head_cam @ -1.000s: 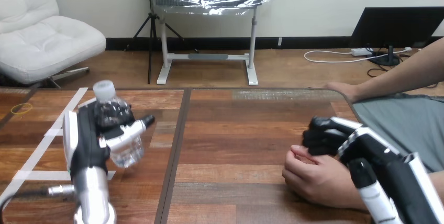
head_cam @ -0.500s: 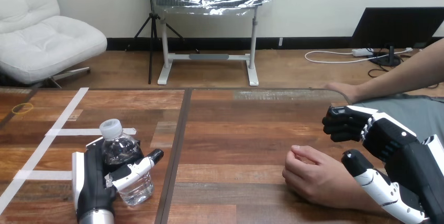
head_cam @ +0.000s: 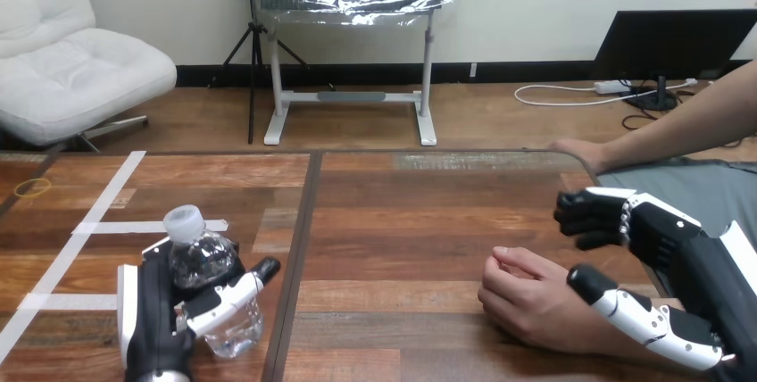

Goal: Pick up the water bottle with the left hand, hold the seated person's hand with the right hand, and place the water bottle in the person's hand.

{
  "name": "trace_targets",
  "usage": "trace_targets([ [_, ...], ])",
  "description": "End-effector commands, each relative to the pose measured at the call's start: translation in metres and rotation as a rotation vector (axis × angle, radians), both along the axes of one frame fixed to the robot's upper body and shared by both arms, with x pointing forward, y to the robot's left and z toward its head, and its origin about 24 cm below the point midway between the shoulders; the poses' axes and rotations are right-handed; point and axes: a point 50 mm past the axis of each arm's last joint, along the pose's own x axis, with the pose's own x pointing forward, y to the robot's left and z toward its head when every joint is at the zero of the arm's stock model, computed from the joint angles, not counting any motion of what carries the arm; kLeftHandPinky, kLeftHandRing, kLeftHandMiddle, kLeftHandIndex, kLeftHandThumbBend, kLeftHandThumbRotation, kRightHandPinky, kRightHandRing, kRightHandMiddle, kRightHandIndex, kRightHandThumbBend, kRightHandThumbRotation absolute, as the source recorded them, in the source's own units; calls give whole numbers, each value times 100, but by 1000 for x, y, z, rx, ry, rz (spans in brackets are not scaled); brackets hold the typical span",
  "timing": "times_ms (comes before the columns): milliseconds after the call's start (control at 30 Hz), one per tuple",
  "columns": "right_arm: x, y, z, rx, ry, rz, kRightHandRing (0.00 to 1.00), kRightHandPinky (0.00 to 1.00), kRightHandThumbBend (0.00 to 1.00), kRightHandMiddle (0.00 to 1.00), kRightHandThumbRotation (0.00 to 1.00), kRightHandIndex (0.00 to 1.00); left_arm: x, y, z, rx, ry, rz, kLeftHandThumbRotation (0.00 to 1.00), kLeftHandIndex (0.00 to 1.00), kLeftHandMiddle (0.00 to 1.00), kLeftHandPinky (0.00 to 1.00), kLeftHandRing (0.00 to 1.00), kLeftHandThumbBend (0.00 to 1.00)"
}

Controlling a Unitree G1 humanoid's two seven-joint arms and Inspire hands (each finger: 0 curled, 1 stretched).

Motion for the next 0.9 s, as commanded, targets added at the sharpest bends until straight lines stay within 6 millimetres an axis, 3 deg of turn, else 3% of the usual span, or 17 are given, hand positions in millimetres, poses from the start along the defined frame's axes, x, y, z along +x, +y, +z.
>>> trace_targets([
  [0, 37, -32, 40, -270, -67, -33, 74, 69, 77, 75, 44, 74, 11, -19, 90, -21, -437, -98, 0, 37, 36, 28, 32, 67],
  [267, 41, -43, 40, -356, -3, -58, 76, 68, 85, 78, 45, 78, 6, -19, 94, -31, -444, -99, 0, 37, 36, 28, 32, 67],
  [867, 47, -70, 40, -467, 149, -94, 79, 67, 90, 82, 45, 82, 2, -19, 104, -49, -455, -110, 0, 37, 35, 26, 31, 66],
])
